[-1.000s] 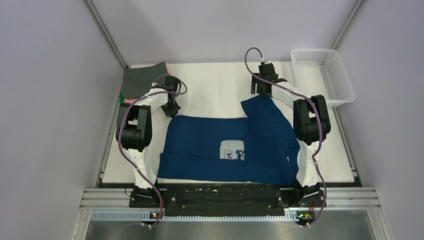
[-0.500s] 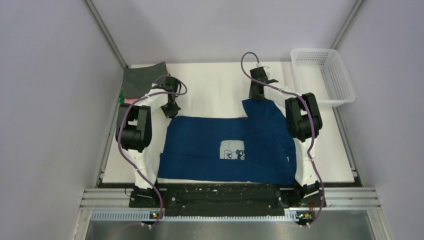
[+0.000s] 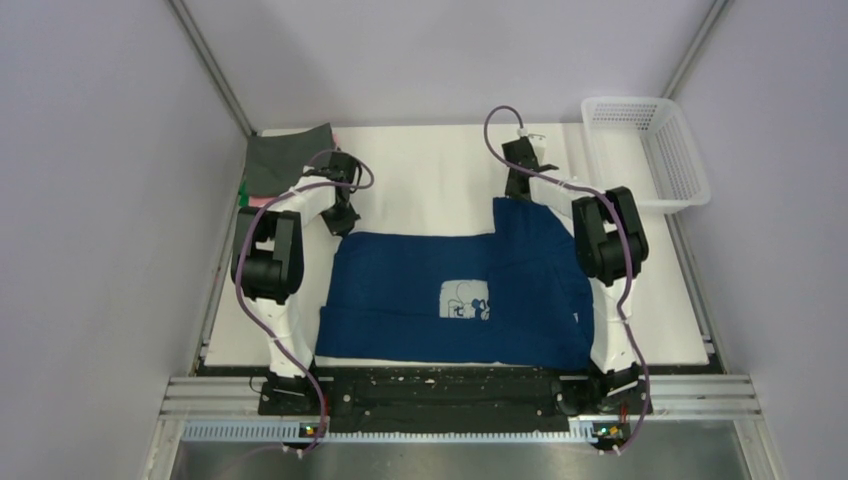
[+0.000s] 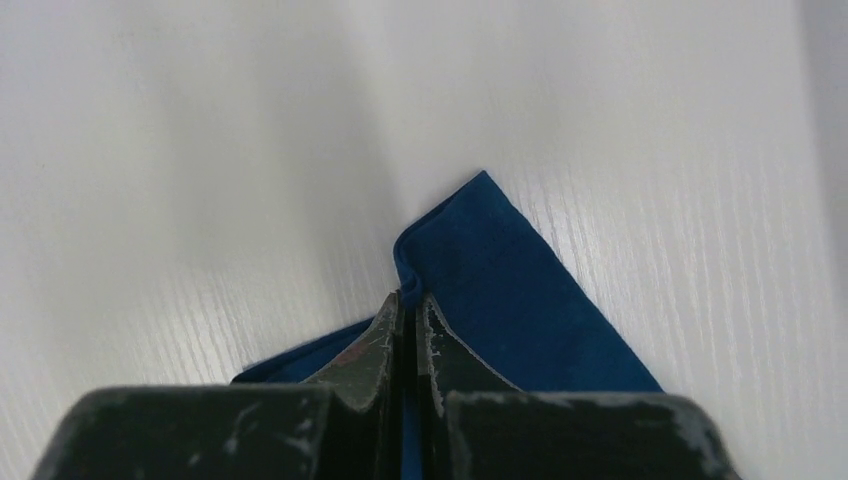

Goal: Fold and stack the t-shirts
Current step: Fold the other side of the tshirt into a rectangle

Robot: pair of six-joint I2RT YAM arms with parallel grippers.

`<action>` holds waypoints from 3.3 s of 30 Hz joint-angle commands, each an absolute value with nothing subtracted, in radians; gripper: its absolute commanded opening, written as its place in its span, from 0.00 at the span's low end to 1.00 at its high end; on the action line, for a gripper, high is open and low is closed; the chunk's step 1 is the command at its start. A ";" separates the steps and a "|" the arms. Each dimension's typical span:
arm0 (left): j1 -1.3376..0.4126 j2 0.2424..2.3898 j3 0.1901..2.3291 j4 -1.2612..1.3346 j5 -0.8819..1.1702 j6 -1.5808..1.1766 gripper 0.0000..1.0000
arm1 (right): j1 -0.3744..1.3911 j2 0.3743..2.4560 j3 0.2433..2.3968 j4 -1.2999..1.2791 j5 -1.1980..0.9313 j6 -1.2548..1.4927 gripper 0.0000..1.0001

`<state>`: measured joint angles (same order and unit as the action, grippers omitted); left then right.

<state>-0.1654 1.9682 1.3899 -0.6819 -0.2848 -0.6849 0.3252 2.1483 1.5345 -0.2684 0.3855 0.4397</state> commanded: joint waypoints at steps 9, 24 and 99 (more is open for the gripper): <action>-0.141 1.941 1.457 -0.697 -0.256 -0.658 0.00 | 0.331 2.014 1.434 -0.111 0.318 0.305 0.00; -0.146 1.554 1.010 -0.513 -0.168 -0.671 0.00 | 0.514 1.376 0.832 -0.063 0.349 0.403 0.00; -0.158 1.146 0.808 -0.739 -0.446 -0.770 0.83 | 0.648 0.576 0.470 -0.767 -0.176 0.758 0.83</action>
<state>-0.1562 1.2396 0.7437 -0.6403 -0.3305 -0.7349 0.6395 0.6701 0.4400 -0.8028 -0.0662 0.7456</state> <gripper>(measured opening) 0.670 0.724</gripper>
